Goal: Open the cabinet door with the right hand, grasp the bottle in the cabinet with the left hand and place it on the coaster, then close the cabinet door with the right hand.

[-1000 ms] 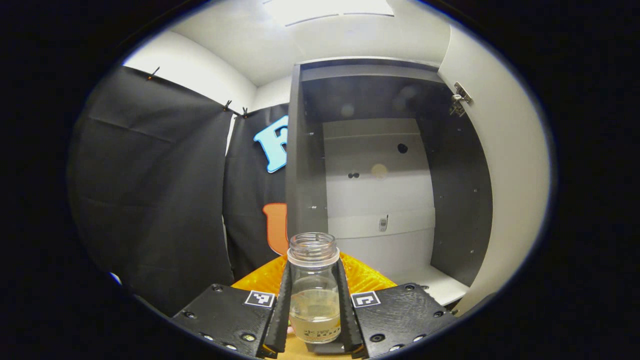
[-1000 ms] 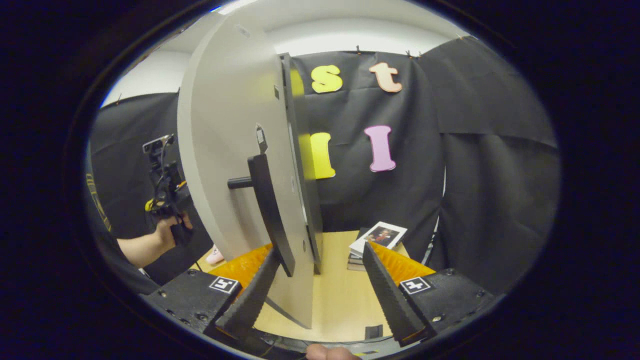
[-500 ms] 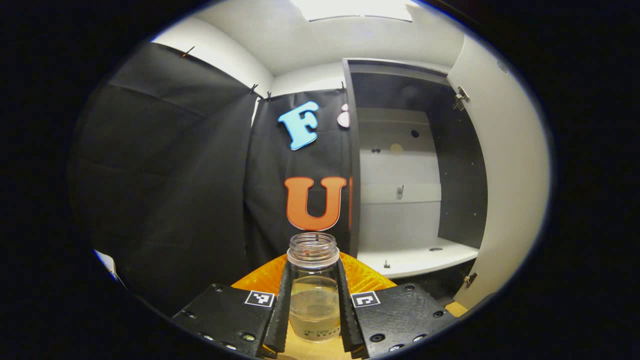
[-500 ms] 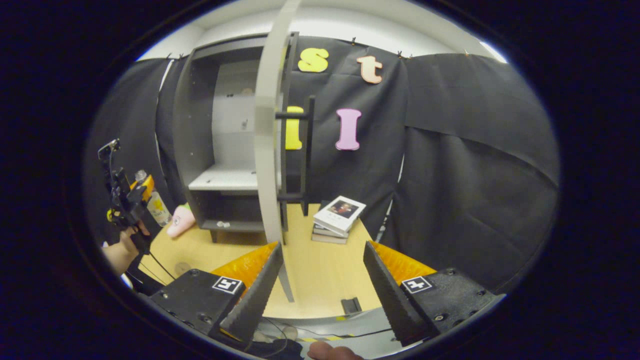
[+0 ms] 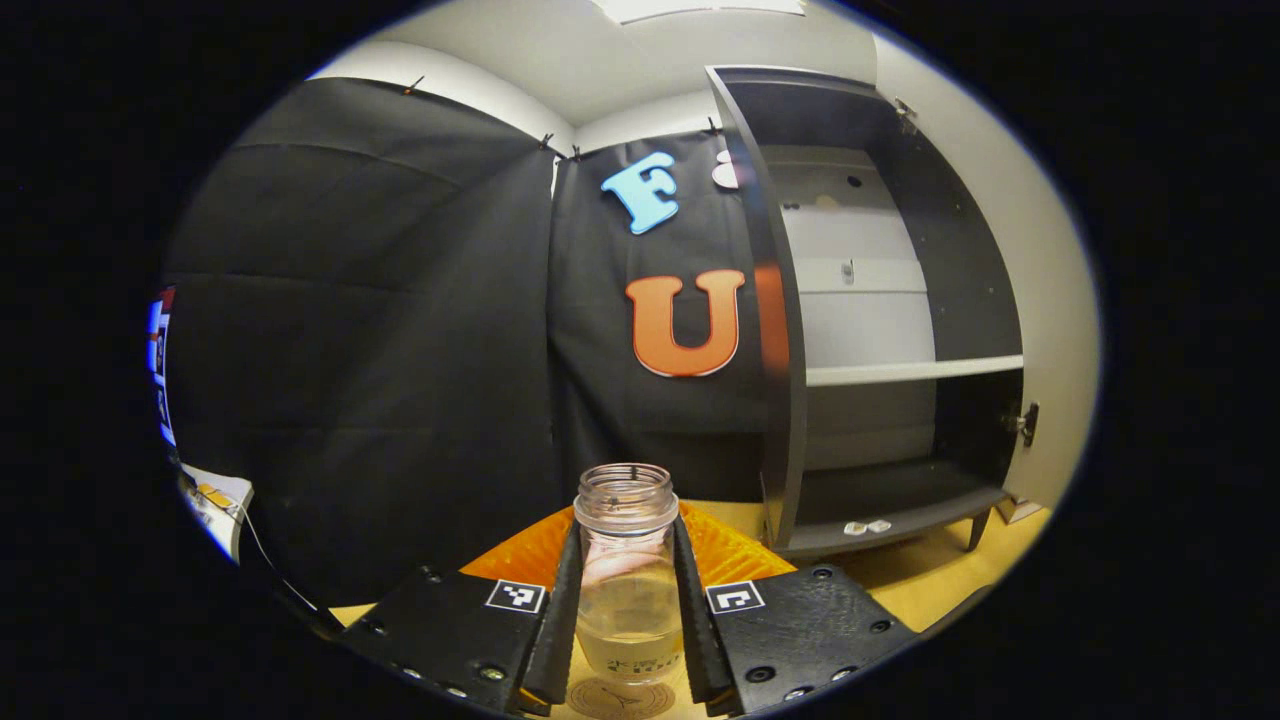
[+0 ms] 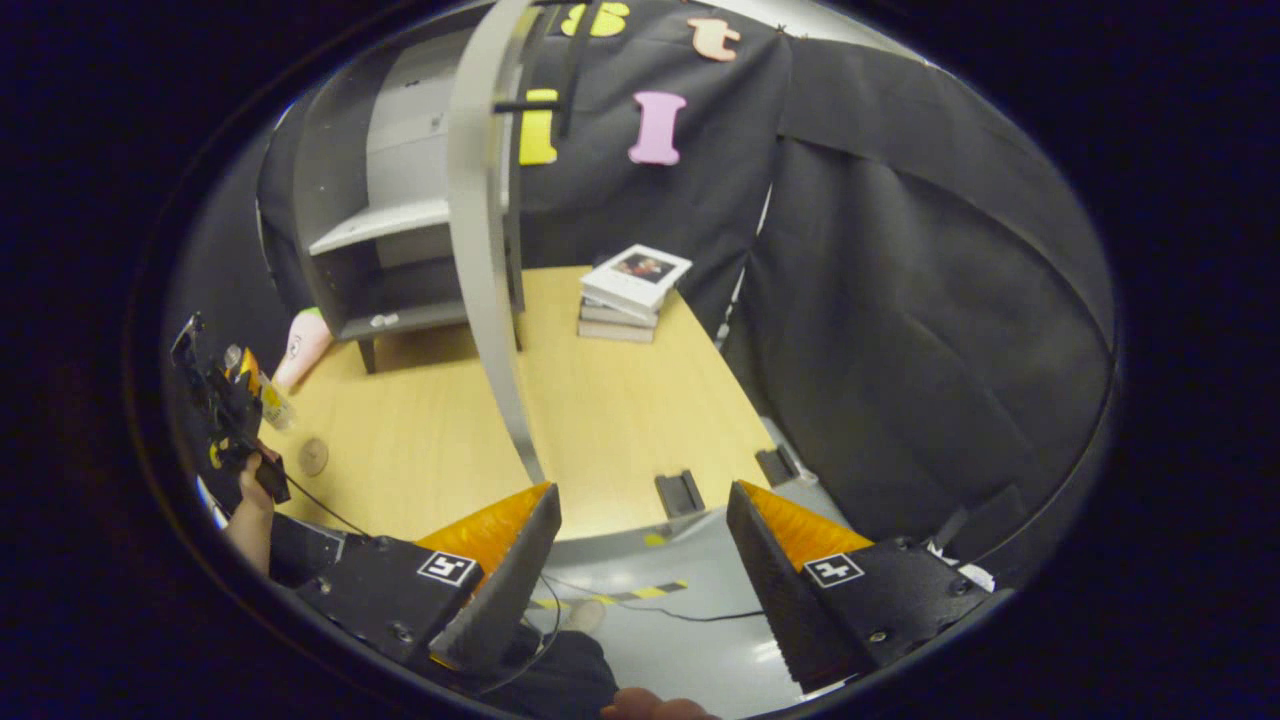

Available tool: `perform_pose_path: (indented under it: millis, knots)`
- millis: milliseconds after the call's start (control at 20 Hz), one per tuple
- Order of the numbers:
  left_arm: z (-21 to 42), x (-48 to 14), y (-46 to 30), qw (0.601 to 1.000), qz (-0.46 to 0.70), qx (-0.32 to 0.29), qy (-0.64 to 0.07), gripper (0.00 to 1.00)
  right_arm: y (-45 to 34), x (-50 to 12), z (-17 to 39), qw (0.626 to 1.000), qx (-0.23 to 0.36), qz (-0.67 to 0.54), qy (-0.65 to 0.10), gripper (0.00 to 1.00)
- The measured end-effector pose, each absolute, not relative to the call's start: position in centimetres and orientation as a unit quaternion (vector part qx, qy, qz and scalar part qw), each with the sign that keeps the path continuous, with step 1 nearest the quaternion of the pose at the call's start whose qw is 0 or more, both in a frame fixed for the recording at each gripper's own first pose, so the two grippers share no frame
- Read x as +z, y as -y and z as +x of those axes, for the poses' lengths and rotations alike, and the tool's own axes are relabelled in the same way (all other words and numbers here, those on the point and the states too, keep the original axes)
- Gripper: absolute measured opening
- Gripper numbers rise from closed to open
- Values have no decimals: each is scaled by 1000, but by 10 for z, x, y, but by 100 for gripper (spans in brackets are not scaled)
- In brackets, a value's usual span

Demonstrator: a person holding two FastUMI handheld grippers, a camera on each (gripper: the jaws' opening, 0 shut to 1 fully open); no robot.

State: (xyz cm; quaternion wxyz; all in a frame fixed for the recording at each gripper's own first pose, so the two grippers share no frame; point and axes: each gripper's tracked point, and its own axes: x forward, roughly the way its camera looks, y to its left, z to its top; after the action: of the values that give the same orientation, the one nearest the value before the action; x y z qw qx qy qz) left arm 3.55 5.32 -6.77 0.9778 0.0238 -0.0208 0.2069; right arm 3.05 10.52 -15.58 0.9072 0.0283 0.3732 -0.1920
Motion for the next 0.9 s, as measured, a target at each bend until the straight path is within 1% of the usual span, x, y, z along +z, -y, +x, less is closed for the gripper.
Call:
perform_pose_path:
  millis: [50,200,300,500,750,900]
  knots:
    - [33,-78,-54,977,22,211,18,43,-101,-160,33,902,-195,25,-383,100]
    - [34,-90,-59,975,48,217,25,44,-100,-168,27,897,-183,-17,-402,100]
    - [36,-98,-61,974,51,218,24,44,-110,-175,27,892,-169,-26,-418,100]
    - [39,-126,-61,977,21,212,-9,44,-131,-181,52,894,-137,-34,-425,100]
    - [40,-124,-67,975,24,222,-4,46,-155,-187,68,894,-98,-19,-436,100]
    - [41,-126,-65,976,30,217,-16,46,-156,-191,76,892,-95,-13,-442,100]
